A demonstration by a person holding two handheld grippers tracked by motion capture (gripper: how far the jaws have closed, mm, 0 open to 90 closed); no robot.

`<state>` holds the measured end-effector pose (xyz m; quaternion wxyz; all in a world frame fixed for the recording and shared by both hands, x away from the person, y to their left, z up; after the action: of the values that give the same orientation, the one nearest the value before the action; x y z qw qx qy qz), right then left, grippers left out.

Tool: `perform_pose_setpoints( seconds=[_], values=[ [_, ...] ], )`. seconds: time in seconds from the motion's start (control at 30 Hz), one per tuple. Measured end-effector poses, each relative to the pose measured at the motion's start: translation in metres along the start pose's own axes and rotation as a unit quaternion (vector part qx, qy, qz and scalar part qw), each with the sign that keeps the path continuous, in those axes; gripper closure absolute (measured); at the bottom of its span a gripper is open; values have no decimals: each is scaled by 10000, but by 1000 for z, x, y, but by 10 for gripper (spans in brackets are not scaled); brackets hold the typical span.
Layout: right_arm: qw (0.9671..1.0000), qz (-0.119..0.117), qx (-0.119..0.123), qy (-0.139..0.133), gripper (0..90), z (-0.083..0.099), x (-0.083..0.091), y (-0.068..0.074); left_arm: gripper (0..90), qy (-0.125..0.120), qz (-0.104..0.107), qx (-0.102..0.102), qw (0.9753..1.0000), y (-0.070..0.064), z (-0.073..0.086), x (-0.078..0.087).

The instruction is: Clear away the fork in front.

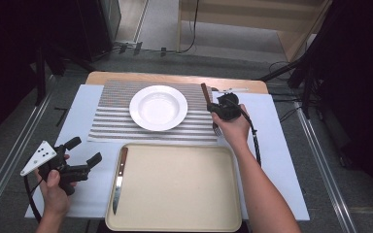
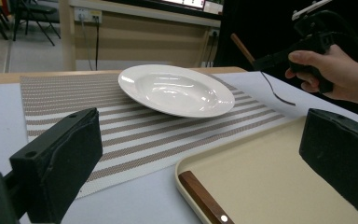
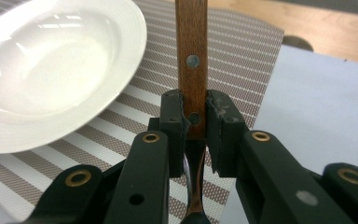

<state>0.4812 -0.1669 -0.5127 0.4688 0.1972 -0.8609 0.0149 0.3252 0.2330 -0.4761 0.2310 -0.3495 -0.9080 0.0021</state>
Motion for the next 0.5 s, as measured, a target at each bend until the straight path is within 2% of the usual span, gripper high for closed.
perform_pose_setpoints(
  seconds=[0.17, 0.2, 0.4, 0.5],
  values=[
    [9989, -103, 66, -461, 765, 3, 16, 6, 0, 15, 68, -7, 10000, -9, -4, -7],
    [9979, -149, 99, -621, 766, 6, 22, 9, 0, 21, 106, -18, 9999, -11, -5, -8],
    [9951, -260, 167, -944, 765, 14, 34, 17, 0, 95, 329, -45, 9994, -26, -10, -15],
    [9931, -299, 215, -1114, 765, 19, 41, 23, 0, 123, 373, -70, 9992, -33, -14, -20]
  ],
)
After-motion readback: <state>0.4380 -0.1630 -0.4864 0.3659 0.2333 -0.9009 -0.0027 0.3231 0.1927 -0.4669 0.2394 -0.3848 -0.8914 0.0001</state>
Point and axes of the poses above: each handheld gripper's, and its own axes: x roughly backward along the jaws, z roughly out of its underside, y roughly to its left, the point moved 9 cm from there along -x, roughly forward along the jaws, and after that the axes turned 13 degrees about y, right-handed, at the moved point
